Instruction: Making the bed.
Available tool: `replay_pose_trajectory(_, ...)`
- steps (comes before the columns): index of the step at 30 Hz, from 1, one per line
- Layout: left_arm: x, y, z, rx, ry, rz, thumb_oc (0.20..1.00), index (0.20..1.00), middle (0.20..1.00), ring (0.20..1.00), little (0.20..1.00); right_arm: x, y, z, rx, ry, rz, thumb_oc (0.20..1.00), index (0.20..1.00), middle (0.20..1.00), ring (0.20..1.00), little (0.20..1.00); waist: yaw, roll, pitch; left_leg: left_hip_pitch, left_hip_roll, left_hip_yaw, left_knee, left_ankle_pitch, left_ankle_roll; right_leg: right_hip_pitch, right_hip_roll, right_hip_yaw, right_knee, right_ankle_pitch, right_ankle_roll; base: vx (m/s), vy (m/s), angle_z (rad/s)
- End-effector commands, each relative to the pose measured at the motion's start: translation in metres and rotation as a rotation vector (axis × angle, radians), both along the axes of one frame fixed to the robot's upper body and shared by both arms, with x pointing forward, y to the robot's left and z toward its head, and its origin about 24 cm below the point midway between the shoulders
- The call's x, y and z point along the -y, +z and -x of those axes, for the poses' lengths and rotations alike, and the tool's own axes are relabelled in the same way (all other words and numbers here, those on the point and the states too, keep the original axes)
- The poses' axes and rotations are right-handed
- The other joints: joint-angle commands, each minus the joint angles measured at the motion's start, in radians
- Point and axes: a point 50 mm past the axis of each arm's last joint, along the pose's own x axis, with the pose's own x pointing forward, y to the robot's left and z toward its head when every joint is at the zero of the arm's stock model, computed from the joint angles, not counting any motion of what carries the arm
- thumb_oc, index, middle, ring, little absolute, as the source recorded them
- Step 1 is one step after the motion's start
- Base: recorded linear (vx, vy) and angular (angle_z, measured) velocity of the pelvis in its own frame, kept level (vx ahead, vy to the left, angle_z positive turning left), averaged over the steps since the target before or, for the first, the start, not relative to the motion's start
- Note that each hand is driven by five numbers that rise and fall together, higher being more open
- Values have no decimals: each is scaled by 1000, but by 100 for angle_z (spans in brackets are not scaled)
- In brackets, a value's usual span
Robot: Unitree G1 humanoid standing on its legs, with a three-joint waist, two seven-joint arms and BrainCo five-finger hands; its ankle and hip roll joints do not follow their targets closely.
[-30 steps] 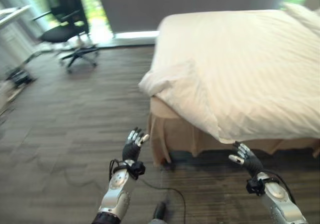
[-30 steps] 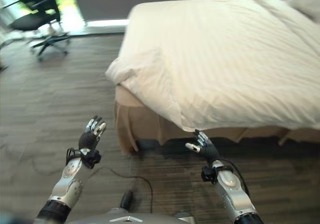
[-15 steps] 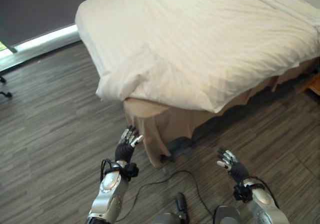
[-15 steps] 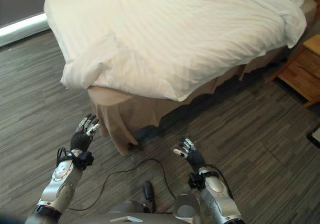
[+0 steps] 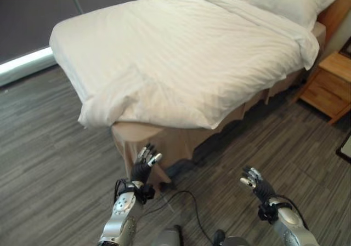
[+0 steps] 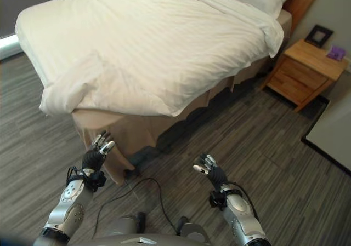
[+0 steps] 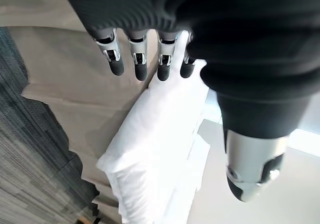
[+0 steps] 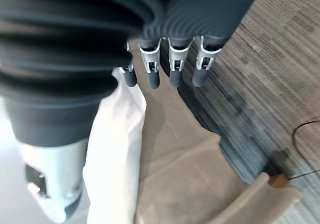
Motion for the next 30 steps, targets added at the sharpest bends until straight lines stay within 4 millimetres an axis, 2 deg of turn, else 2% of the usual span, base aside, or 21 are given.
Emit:
replay_pose_trajectory(1, -8, 21, -10, 116, 53, -3, 1000, 1000, 1000, 1000, 1000, 13, 22, -10, 115, 19, 29, 1000, 1000, 1000, 1000, 1000, 9, 24, 6, 63, 19, 12, -115, 88, -45, 114, 27, -2, -164, 55, 101, 197, 148, -5)
replay_pose_trajectory(5, -10, 23, -11, 125, 64, -16, 1000, 1000, 1000, 1000, 1000, 14, 21, -8, 113, 11, 32, 1000, 1000, 1000, 1000, 1000, 3, 47, -1, 97, 20, 27, -174, 94, -52, 129, 19, 14, -166, 43, 108, 107, 132, -31)
replay_pose_trajectory(7, -17, 31, -13, 152, 59, -99, 1000, 1000, 1000, 1000, 1000, 12, 21, -8, 122, -2, 15, 1000, 1000, 1000, 1000, 1000, -3, 64, -17, 150, 7, 52, -241, 101, -44, 130, 13, 37, -169, 53, 115, 188, 261, -50)
replay_pose_trajectory(8, -30, 44, -16, 189, 56, -223, 1000, 1000, 1000, 1000, 1000, 7, 21, -8, 124, 13, -10, 1000, 1000, 1000, 1000, 1000, -8, 70, -24, 165, -2, 73, -256, 95, -35, 120, 7, 57, -169, 60, 123, 108, 174, -28)
replay_pose_trajectory(10, -30, 44, -16, 189, 56, -224, 1000, 1000, 1000, 1000, 1000, 7, 21, -9, 124, 13, -11, 1000, 1000, 1000, 1000, 1000, -6, 69, -24, 166, -2, 75, -256, 94, -35, 120, 7, 59, -168, 60, 123, 65, 105, -28)
replay_pose_trajectory(11, -47, 64, -22, 241, 67, -376, 1000, 1000, 1000, 1000, 1000, 1, 20, -8, 119, 58, -20, 1000, 1000, 1000, 1000, 1000, -7, 70, -24, 172, -8, 89, -257, 84, -28, 116, 1, 75, -170, 62, 128, 53, 94, -29)
replay_pose_trajectory(12, -47, 64, -22, 241, 68, -377, 1000, 1000, 1000, 1000, 1000, 1, 20, -8, 120, 59, -20, 1000, 1000, 1000, 1000, 1000, -6, 69, -27, 167, -7, 89, -257, 86, -28, 111, 1, 76, -171, 65, 128, 81, 135, -27)
replay_pose_trajectory(13, -58, 78, -26, 276, 79, -472, 1000, 1000, 1000, 1000, 1000, -3, 18, -7, 113, 93, -22, 1000, 1000, 1000, 1000, 1000, -7, 70, -28, 166, -10, 96, -257, 82, -24, 106, -2, 80, -171, 67, 131, 59, 95, -21)
replay_pose_trajectory(14, -78, 108, -35, 341, 116, -653, 1000, 1000, 1000, 1000, 1000, -9, 18, -4, 107, 160, -25, 1000, 1000, 1000, 1000, 1000, -10, 69, -28, 159, -12, 105, -257, 76, -22, 97, -6, 89, -174, 70, 137, 88, 116, -17)
replay_pose_trajectory(15, -89, 122, -39, 356, 137, -757, 1000, 1000, 1000, 1000, 1000, -10, 17, -2, 102, 189, -31, 1000, 1000, 1000, 1000, 1000, -12, 68, -28, 155, -13, 109, -257, 74, -23, 90, -7, 93, -174, 72, 139, 61, 75, -18)
replay_pose_trajectory(16, -89, 123, -39, 357, 138, -759, 1000, 1000, 1000, 1000, 1000, -10, 17, -2, 102, 189, -33, 1000, 1000, 1000, 1000, 1000, -11, 67, -28, 154, -13, 110, -257, 74, -23, 89, -7, 94, -174, 72, 139, 50, 39, -20)
replay_pose_trajectory(17, -107, 148, -46, 370, 168, -951, 1000, 1000, 1000, 1000, 1000, -10, 15, 2, 88, 213, -38, 1000, 1000, 1000, 1000, 1000, -17, 65, -27, 152, -12, 114, -257, 67, -24, 86, -7, 97, -175, 69, 143, 24, 27, -20)
replay_pose_trajectory(18, -124, 190, -59, 414, 227, -1164, 1000, 1000, 1000, 1000, 1000, -9, 12, 7, 66, 251, -43, 1000, 1000, 1000, 1000, 1000, -30, 60, -28, 137, -7, 124, -257, 70, -25, 65, -5, 100, -177, 77, 148, 24, 26, -12)
replay_pose_trajectory(19, -123, 191, -61, 419, 225, -1166, 1000, 1000, 1000, 1000, 1000, -10, 12, 7, 69, 248, -46, 1000, 1000, 1000, 1000, 1000, -26, 58, -27, 136, -8, 124, -257, 70, -25, 64, -5, 100, -177, 77, 149, -17, 2, -9)
replay_pose_trajectory(21, -124, 218, -75, 483, 272, -1182, 1000, 1000, 1000, 1000, 1000, -11, 12, 9, 62, 281, -49, 1000, 1000, 1000, 1000, 1000, -36, 49, -24, 122, -3, 130, -257, 72, -27, 44, -3, 101, -177, 83, 154, 2, -10, -14)
replay_pose_trajectory(22, -126, 239, -83, 503, 294, -1230, 1000, 1000, 1000, 1000, 1000, -12, 10, 13, 47, 309, -43, 1000, 1000, 1000, 1000, 1000, -49, 48, -22, 114, -1, 134, -257, 72, -29, 35, -1, 100, -177, 87, 158, 56, 8, -23)
replay_pose_trajectory(23, -129, 268, -99, 500, 340, -1291, 1000, 1000, 1000, 1000, 1000, -12, 8, 16, 32, 310, -60, 1000, 1000, 1000, 1000, 1000, -58, 42, -15, 104, 3, 137, -257, 75, -31, 20, 0, 93, -177, 91, 165, 51, 16, -16)
replay_pose_trajectory(26, -133, 283, -110, 495, 365, -1208, 1000, 1000, 1000, 1000, 1000, -13, 5, 17, 18, 308, -74, 1000, 1000, 1000, 1000, 1000, -64, 35, -4, 90, 7, 141, -257, 81, -33, 2, 3, 95, -177, 97, 168, -11, 9, -8)
replay_pose_trajectory(27, -141, 302, -117, 451, 415, -1264, 1000, 1000, 1000, 1000, 1000, -13, 5, 16, 16, 317, -74, 1000, 1000, 1000, 1000, 1000, -75, 31, 7, 69, 12, 146, -257, 88, -35, -24, 7, 97, -177, 105, 171, -43, 10, -10)
replay_pose_trajectory(28, -140, 303, -118, 452, 414, -1265, 1000, 1000, 1000, 1000, 1000, -14, 5, 16, 17, 316, -76, 1000, 1000, 1000, 1000, 1000, -73, 30, 7, 69, 12, 146, -257, 88, -35, -24, 7, 97, -177, 105, 171, -43, 8, -8)
replay_pose_trajectory(30, -157, 326, -122, 359, 530, -1298, 1000, 1000, 1000, 1000, 1000, -15, 7, 15, 17, 329, -98, 1000, 1000, 1000, 1000, 1000, -88, 19, 24, 36, 18, 152, -257, 101, -38, -63, 13, 98, -177, 121, 177, -35, -7, -5)
